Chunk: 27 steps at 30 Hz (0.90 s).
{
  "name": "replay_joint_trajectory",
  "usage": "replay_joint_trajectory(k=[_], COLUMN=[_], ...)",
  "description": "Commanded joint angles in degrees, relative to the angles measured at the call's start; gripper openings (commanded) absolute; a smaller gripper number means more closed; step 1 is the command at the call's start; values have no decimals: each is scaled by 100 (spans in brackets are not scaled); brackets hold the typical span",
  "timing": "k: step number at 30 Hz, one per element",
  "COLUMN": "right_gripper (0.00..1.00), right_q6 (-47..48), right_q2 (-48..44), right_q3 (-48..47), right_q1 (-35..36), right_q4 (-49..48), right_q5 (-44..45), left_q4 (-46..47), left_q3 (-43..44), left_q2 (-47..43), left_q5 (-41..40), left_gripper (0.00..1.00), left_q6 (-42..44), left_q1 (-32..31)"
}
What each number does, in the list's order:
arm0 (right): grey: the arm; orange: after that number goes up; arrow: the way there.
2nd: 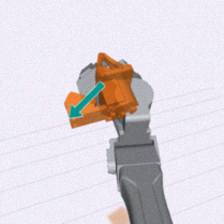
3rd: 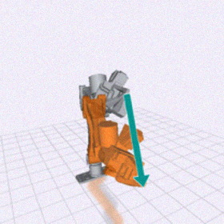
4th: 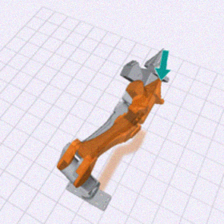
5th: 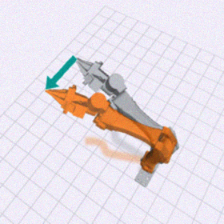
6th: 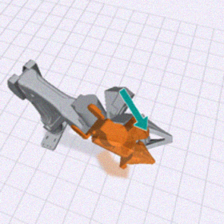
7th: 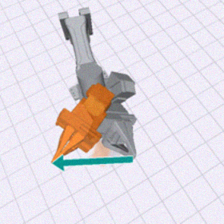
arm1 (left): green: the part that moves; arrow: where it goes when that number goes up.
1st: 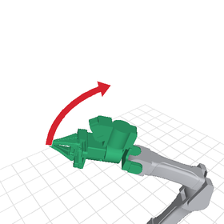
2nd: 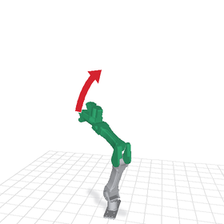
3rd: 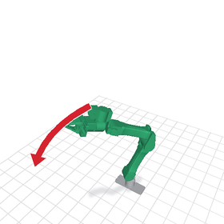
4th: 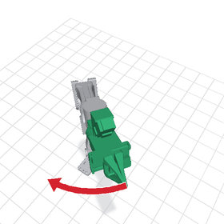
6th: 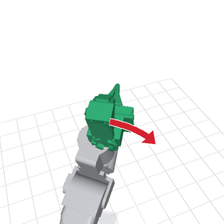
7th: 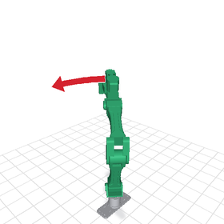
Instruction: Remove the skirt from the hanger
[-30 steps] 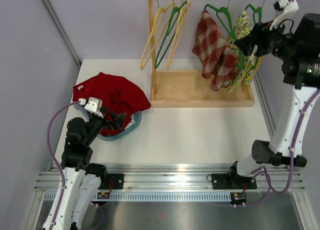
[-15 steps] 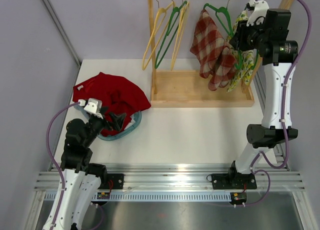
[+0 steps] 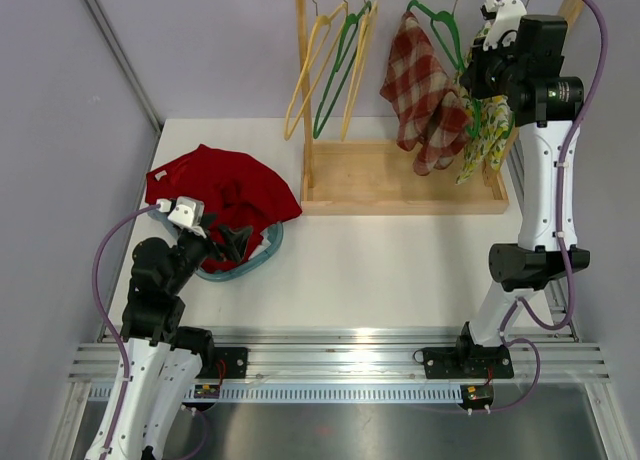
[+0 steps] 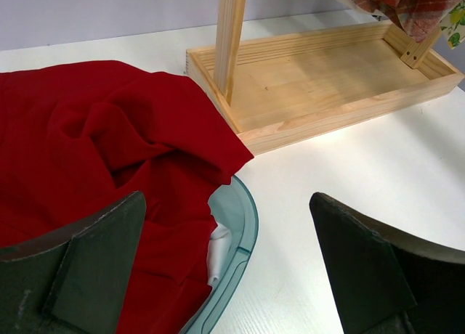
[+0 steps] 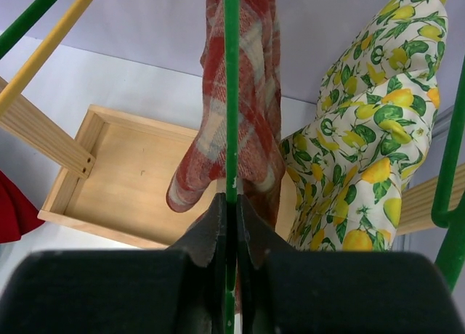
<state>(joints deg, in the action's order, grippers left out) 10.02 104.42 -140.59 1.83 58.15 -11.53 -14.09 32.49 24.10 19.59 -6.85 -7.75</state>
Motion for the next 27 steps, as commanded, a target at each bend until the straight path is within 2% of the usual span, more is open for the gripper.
replay_joint_trajectory(k=[1, 2, 12, 16, 22, 27], right_gripper=[7, 0, 0, 0, 0, 0], right_q6=[96, 114, -70, -123, -97, -79], right_q2=[122, 157, -606, -1159, -1546, -1548], right_q3=[-258, -319, -311, 206, 778, 902], right_q1=[28, 28, 20, 20, 28, 11], right_q4=[-111, -111, -822, -1392, -1701, -1737], right_q5=[28, 11, -552, -587, -622, -631], left_q4=[213, 222, 345, 424, 503, 512], left_q3=[-23, -23, -67, -94, -138, -146], left_q2=[-28, -28, -54, -54, -98, -98], left_q5=[194, 211, 457, 563, 607, 633], left_gripper=[99, 99, 99, 99, 99, 99], left_q6=[79, 87, 52, 35, 17, 17], left_q1=[-25, -25, -60, -69, -95, -113])
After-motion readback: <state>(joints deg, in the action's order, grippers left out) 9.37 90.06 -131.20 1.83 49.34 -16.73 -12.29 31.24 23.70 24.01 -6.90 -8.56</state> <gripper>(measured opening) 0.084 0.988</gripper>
